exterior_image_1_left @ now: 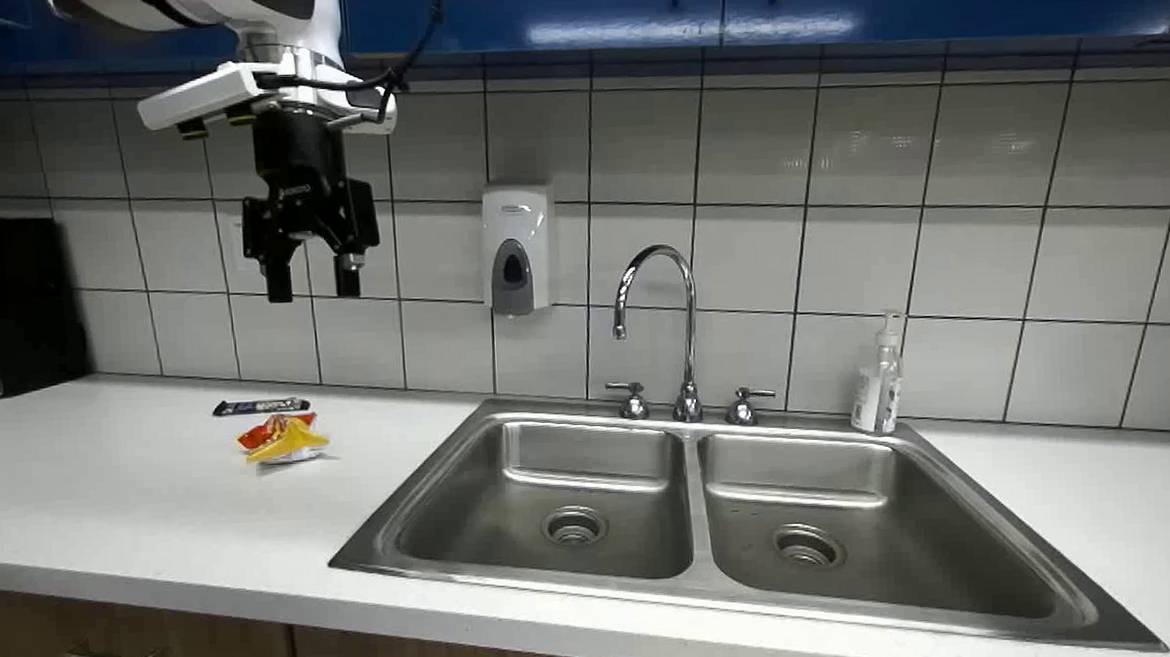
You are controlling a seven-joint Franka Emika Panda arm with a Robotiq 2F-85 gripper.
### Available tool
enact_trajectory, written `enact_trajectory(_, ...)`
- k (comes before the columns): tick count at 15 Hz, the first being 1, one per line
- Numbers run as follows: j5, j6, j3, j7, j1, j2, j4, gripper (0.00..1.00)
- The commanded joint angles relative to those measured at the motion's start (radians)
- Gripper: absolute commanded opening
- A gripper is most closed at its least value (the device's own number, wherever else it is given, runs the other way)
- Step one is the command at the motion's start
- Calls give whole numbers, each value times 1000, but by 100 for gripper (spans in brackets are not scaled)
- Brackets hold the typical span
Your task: Put the orange and yellow packet in the sink on the left.
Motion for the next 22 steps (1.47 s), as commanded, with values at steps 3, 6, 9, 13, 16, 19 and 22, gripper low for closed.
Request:
enact_trajectory(3,-2,-2,-7,2,7,1,2,100)
enact_trajectory(6,-2,-2,-7,2,7,1,2,100)
enact_trajectory(9,-2,-2,-7,2,7,1,2,100)
enact_trajectory(13,-2,-2,-7,2,7,1,2,100)
enact_trajectory(16,-2,-2,-7,2,7,1,2,100)
enact_trajectory(19,-9,13,6,-45,35,20,-2,100)
enact_trajectory(22,-11,24,22,-85,77,36,3,100)
